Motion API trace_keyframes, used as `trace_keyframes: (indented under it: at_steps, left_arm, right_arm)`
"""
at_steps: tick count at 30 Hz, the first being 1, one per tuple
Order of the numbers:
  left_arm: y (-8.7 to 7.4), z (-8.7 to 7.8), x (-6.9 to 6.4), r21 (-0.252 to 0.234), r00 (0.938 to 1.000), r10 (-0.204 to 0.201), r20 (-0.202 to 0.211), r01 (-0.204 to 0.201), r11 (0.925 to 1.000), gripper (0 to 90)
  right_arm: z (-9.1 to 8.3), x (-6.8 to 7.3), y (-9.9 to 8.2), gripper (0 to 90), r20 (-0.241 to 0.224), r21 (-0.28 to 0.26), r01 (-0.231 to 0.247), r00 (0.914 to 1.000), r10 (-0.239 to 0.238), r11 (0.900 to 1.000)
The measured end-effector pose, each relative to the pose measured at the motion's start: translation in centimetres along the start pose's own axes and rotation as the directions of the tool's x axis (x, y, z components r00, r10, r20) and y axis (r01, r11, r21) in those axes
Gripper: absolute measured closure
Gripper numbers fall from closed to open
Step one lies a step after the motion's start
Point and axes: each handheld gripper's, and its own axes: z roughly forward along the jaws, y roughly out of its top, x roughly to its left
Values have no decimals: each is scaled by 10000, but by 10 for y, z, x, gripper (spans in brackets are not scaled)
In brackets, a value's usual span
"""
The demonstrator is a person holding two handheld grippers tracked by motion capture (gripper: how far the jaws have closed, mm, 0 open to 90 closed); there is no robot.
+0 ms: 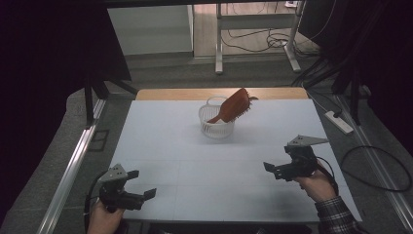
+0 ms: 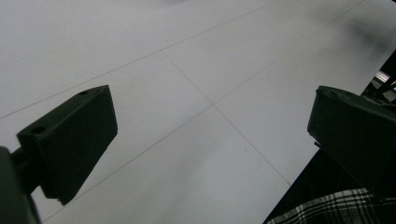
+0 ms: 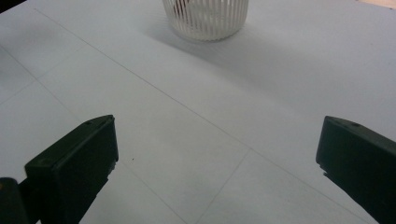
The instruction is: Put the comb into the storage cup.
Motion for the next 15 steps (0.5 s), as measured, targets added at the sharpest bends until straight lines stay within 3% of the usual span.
trace_keyframes:
  at_steps: [15]
  left_arm:
    - [0,0,0,11,10000,-3,11,3,10000,15]
  right_arm:
    - [-10,-2,-13,0,120,107,88,9999,-90,9999]
